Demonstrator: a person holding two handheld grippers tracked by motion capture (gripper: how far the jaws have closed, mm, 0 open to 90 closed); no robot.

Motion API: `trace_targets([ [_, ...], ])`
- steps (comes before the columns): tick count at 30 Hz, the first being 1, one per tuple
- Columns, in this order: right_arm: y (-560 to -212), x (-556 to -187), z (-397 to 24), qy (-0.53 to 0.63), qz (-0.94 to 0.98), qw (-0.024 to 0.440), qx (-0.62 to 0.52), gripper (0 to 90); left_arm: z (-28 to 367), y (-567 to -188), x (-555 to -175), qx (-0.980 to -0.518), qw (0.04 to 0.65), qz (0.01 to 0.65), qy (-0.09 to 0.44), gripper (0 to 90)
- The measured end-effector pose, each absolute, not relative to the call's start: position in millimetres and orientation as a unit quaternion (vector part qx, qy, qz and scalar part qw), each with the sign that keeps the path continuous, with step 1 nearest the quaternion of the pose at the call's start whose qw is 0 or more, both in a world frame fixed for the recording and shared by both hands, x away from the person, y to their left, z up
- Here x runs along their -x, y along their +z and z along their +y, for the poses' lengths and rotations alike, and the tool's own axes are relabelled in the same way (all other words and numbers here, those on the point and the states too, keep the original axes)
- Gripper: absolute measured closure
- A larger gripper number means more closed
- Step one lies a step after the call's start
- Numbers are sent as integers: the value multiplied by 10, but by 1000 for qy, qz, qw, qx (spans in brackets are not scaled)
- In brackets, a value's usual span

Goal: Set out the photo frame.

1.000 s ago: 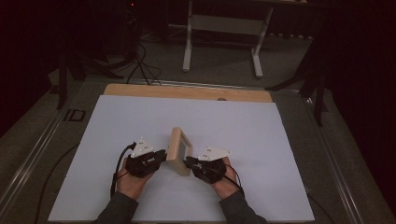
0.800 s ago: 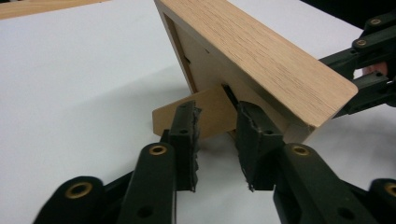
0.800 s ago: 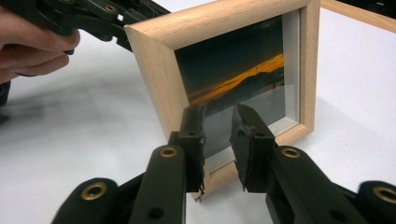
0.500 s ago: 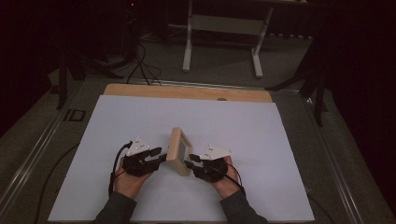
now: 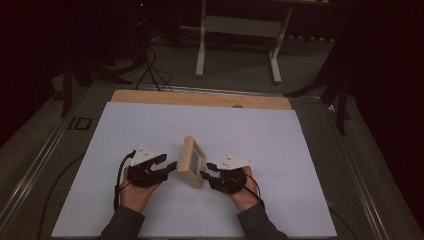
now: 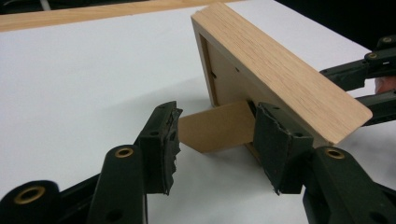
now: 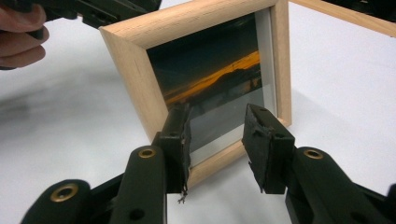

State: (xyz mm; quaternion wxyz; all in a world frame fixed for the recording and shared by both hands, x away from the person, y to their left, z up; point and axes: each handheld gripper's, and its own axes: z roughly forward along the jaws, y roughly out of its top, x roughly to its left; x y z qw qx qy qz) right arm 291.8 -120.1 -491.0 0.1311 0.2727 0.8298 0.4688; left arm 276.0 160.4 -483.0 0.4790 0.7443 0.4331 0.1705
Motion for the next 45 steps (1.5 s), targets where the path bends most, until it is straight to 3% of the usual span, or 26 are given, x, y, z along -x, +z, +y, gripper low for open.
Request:
trace_targets([
  [23, -4880, -2958, -1301, 475, 819, 140, -290, 599, 1619, -4575, -2650, -720, 518, 429, 170, 429],
  [45, -4857, -2982, -1366, 480, 812, 146, -299, 591, 1359, -4572, -2600, -743, 513, 401, 155, 377],
])
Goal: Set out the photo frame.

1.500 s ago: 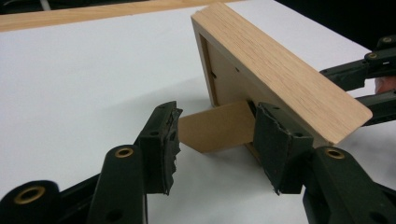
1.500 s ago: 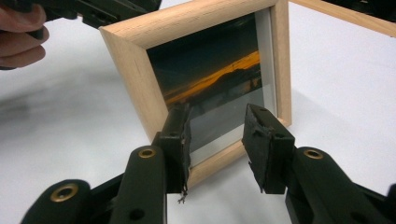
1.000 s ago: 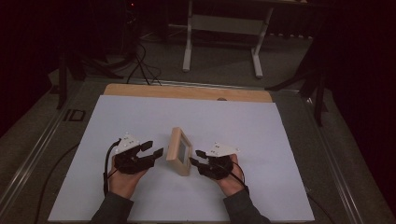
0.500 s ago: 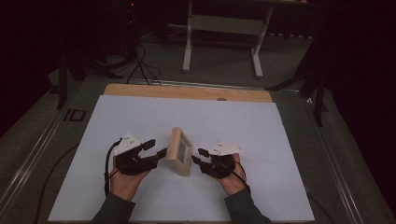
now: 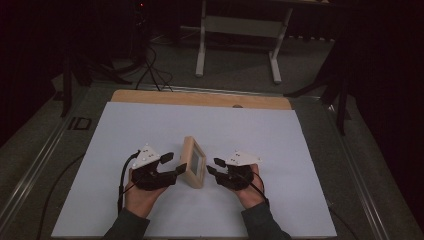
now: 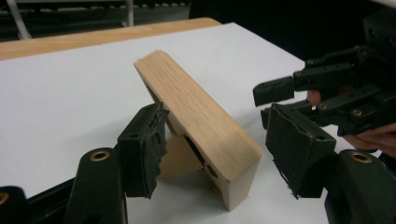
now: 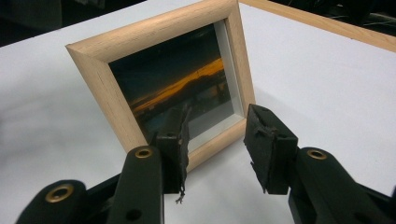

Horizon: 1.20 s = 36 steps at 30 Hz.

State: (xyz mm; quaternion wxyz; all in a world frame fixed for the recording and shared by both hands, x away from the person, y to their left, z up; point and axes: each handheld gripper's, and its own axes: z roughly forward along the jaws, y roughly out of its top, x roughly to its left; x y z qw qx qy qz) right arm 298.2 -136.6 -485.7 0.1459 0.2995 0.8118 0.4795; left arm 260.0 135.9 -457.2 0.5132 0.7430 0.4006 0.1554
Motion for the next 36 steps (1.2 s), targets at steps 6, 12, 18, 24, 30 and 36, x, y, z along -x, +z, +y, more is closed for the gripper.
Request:
trace_targets([
  [6, -4855, -2984, -1372, 480, 811, 146, -300, 589, 1290, -4608, -2610, -747, 506, 404, 154, 352],
  [12, -4854, -2984, -1374, 480, 811, 146, -300, 584, 1234, -4668, -2634, -750, 496, 411, 150, 331],
  [18, -4847, -2983, -1379, 481, 811, 146, -301, 581, 1188, -4730, -2675, -755, 485, 417, 144, 333],
  [24, -4829, -2991, -1408, 483, 808, 149, -303, 580, 1162, -4772, -2707, -758, 480, 419, 139, 346],
  [30, -4816, -2995, -1425, 486, 806, 150, -304, 576, 1159, -4790, -2731, -759, 481, 418, 131, 382],
  [36, -4806, -3000, -1447, 486, 804, 153, -306, 571, 1162, -4792, -2741, -761, 483, 418, 117, 419],
])
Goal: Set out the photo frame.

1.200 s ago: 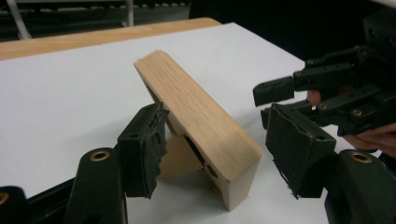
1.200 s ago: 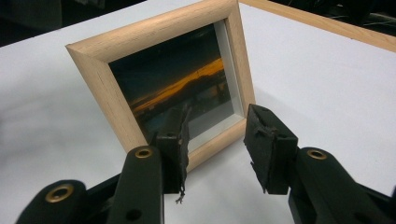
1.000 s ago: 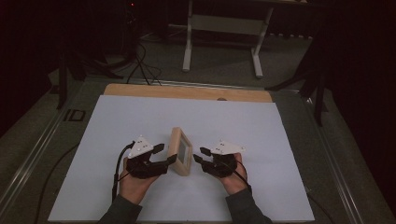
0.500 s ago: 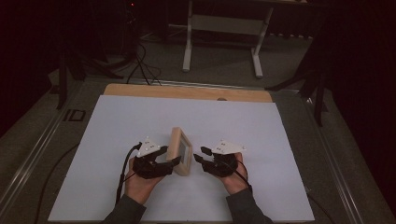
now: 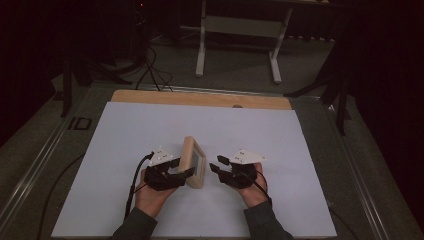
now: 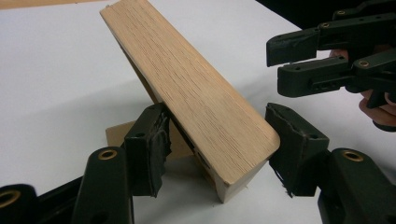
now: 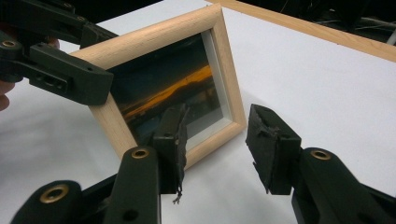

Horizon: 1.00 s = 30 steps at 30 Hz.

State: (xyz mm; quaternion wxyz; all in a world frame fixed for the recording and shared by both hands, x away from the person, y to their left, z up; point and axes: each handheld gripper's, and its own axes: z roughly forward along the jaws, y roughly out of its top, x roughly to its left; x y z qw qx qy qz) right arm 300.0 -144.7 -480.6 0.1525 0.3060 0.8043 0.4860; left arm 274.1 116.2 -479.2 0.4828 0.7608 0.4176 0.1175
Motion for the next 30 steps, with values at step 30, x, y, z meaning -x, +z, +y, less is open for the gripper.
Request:
trace_targets([
  [30, -4682, -3027, -1622, 499, 786, 177, -320, 567, 1131, -4770, -2726, -766, 486, 407, 102, 564],
])
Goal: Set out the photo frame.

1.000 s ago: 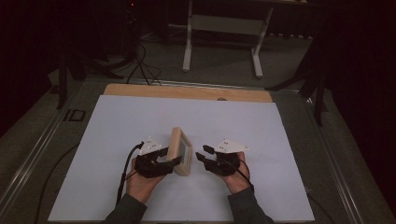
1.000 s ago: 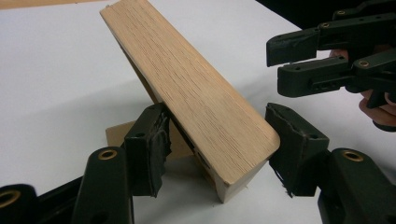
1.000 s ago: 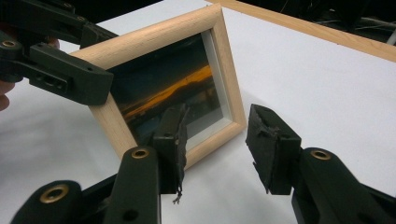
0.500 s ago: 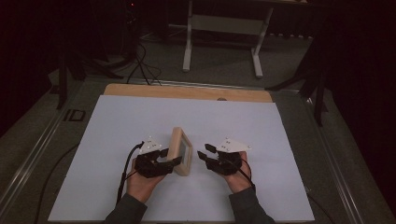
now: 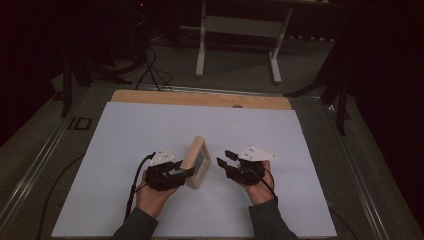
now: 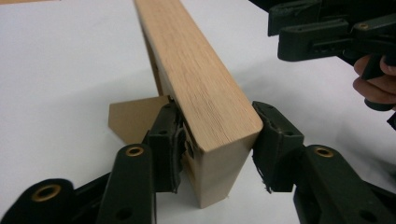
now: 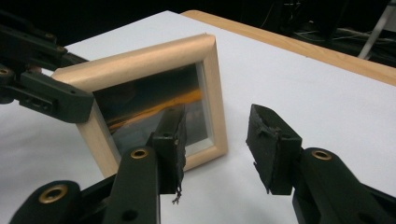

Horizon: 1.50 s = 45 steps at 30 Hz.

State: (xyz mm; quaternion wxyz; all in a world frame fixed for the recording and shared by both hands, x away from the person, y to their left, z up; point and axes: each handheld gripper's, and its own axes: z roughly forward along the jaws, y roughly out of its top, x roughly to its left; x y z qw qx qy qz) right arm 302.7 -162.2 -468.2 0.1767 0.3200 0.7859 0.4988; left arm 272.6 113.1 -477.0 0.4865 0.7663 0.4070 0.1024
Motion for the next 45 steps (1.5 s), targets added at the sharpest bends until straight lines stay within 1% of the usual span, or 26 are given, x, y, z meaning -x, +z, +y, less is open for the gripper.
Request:
trace_targets([
  [8, -4631, -3028, -1679, 504, 778, 186, -326, 568, 1082, -4766, -2690, -774, 482, 393, 114, 602],
  [12, -4606, -3029, -1707, 507, 775, 191, -327, 572, 1040, -4761, -2664, -780, 478, 384, 125, 603],
  [18, -4582, -3026, -1730, 509, 770, 198, -329, 604, 978, -4755, -2625, -789, 470, 369, 140, 604],
  [21, -4561, -3014, -1738, 511, 767, 205, -329, 665, 923, -4753, -2586, -797, 464, 356, 153, 603],
  [26, -4541, -2991, -1738, 513, 765, 219, -322, 785, 870, -4753, -2548, -801, 463, 345, 157, 604],
  [31, -4526, -2969, -1720, 514, 765, 227, -313, 863, 803, -4750, -2504, -810, 460, 326, 161, 604],
  [35, -4526, -2962, -1712, 516, 763, 230, -314, 893, 763, -4749, -2478, -814, 460, 317, 160, 604],
  [45, -4555, -2969, -1645, 510, 768, 232, -309, 896, 655, -4746, -2400, -823, 457, 292, 168, 604],
])
